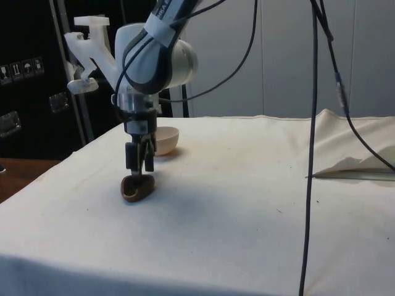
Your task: Pour the coffee beans from the cup into the bowl.
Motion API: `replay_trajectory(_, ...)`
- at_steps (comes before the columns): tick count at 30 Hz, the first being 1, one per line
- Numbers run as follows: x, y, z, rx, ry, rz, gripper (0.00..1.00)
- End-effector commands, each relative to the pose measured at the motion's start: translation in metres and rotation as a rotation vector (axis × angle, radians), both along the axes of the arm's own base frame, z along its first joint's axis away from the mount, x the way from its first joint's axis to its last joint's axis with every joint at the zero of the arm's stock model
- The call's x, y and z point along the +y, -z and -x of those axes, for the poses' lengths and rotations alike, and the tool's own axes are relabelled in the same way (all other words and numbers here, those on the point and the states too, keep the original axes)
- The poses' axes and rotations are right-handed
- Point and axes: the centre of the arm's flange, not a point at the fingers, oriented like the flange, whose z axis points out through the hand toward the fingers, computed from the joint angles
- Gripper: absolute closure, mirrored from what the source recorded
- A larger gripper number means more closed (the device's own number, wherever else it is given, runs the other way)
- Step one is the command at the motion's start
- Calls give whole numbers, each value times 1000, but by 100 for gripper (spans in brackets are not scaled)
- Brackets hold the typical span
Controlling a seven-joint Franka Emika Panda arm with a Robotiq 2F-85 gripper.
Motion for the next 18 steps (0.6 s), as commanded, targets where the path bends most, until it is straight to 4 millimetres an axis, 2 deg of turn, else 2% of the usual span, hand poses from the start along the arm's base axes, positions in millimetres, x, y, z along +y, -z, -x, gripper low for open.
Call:
replay_trajectory(1,0,0,-1,-8,5,14,0)
replay_trajectory(18,7,-1,-1,-17,6,23,0)
